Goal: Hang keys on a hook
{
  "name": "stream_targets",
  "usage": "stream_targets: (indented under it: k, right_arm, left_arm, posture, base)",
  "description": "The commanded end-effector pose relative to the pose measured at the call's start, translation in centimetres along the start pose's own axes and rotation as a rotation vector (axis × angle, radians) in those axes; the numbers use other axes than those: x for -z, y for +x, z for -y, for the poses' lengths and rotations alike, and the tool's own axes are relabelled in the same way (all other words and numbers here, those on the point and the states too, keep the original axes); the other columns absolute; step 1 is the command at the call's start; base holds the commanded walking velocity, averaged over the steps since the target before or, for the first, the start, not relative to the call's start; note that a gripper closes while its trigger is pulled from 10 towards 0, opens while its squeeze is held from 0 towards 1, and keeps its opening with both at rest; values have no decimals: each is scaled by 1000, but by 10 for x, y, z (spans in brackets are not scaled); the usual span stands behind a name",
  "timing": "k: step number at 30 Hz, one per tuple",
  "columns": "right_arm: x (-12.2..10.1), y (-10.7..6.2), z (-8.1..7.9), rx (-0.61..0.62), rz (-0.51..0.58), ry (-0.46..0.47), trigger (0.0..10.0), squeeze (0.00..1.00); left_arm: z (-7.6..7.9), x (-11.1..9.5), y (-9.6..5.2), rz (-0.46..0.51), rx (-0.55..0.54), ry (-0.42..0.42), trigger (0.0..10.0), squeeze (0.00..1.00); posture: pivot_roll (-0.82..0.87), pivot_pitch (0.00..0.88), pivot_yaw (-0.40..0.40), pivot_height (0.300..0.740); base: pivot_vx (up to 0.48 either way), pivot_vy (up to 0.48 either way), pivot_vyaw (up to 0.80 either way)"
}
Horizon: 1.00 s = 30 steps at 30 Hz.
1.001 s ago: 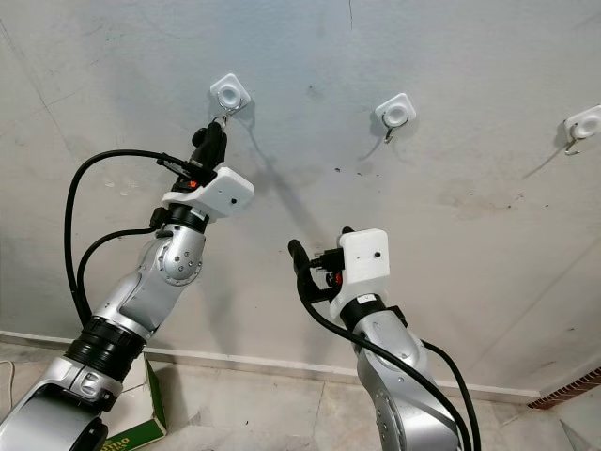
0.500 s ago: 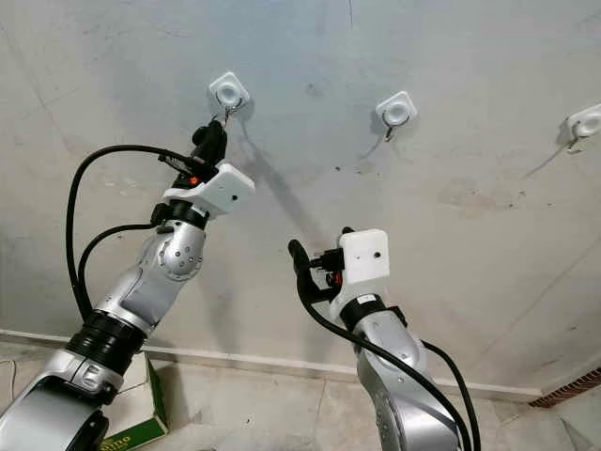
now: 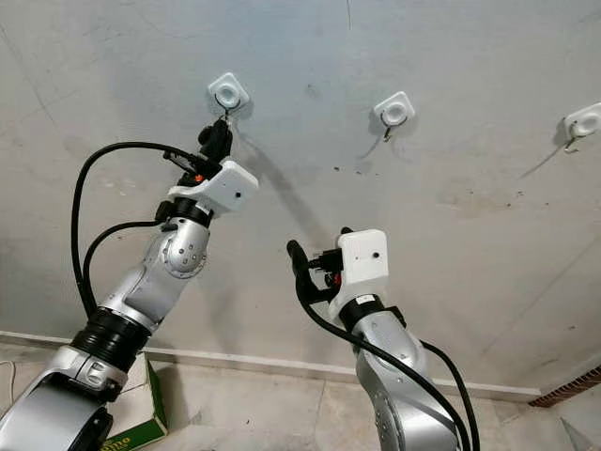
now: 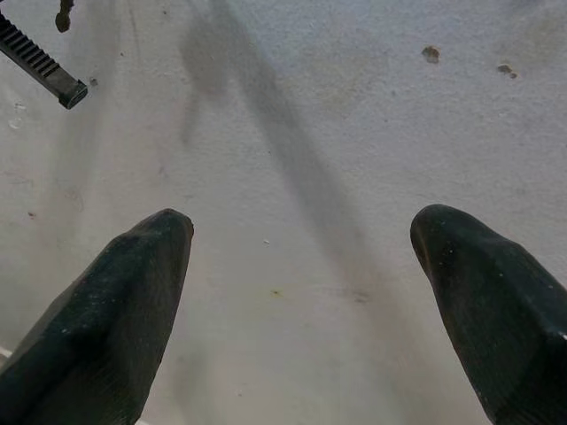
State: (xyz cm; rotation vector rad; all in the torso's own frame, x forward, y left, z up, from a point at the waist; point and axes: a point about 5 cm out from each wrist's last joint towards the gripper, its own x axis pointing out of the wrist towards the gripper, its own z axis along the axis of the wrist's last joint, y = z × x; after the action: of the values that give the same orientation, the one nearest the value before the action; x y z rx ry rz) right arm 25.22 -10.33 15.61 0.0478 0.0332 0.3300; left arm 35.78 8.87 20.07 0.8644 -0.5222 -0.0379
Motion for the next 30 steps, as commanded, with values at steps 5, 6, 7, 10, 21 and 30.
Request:
stream_targets:
  k: [5, 6, 7, 10, 21, 30]
  right_arm:
    - [-3, 2, 0, -7, 18, -8, 10000, 0]
    - [-3, 2, 0, -8, 18, -9, 10000, 0]
    - [-3, 2, -1, -8, 19, -9, 10000, 0]
    - [-3, 2, -1, -8, 20, -9, 10000, 0]
    - [-3, 1, -1, -4, 19, -8, 10000, 0]
    - [-3, 1, -1, -2, 17, -6, 10000, 0]
  left_arm:
    - [-15, -8, 9, 60, -59, 32, 10000, 0]
    - [-15, -8, 9, 63, -57, 34, 10000, 0]
    - [-15, -8, 9, 64, -55, 35, 10000, 0]
    - [-11, -6, 9, 52, -34, 34, 10000, 0]
    - [2, -1, 9, 14, 61, 29, 10000, 0]
    - [9, -1, 5, 5, 97, 18, 10000, 0]
  posture:
    - [-3, 0, -3, 740]
    - [-3, 0, -2, 740]
    - [-3, 0, -2, 740]
    - [-5, 1, -2, 740]
    - [-11, 6, 1, 740]
    - [-9, 10, 2, 740]
  base:
    - [0, 0, 0]
    - [0, 0, 0]
    - [0, 0, 0]
    - [0, 0, 0]
    - [0, 0, 0]
    - [0, 0, 0]
